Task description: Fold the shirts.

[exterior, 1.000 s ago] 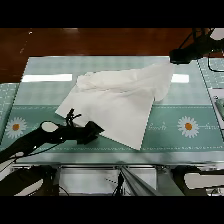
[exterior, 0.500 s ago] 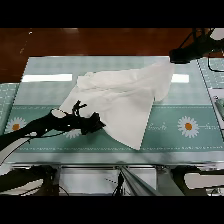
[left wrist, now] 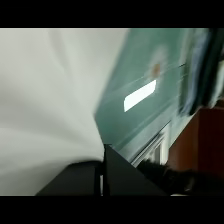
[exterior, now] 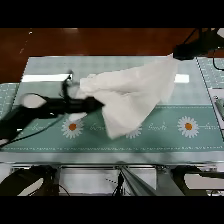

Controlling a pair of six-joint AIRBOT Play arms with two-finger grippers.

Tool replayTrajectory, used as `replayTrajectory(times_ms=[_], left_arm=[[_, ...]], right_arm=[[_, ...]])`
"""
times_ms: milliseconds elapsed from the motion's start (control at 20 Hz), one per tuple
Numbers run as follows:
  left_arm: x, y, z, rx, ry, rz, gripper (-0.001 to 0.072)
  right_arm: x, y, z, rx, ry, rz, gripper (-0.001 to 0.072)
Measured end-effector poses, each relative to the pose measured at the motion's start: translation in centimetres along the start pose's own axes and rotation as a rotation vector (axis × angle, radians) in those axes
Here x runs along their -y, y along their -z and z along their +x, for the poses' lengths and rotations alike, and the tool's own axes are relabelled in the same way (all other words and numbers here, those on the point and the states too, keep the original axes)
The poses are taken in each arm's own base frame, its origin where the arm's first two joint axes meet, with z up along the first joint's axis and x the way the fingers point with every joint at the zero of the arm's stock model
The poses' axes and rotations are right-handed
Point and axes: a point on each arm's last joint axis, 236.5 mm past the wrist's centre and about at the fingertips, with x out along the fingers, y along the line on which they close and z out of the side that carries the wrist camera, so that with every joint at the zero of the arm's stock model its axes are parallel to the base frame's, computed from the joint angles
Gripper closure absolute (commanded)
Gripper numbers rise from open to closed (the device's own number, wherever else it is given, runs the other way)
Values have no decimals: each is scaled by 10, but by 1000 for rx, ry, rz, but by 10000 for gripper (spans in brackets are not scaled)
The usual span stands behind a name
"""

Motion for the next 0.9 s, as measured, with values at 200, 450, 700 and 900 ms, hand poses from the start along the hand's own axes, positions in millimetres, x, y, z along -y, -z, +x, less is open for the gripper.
replayTrajectory(times_ms=[200,450,700,900], left_arm=[[153,-102,-174,574,99,389,683],[260,-95,-346,1086,-48,641,682],[264,-64,-340,1018,-169,617,682],[244,-41,-310,854,-206,532,682]], right_arm=[[-4,-57,-85,297,42,-27,681],[-20,-117,-272,844,114,-63,682],[-23,-92,-419,1136,264,-112,682],[-17,-62,-447,1123,331,-107,682]])
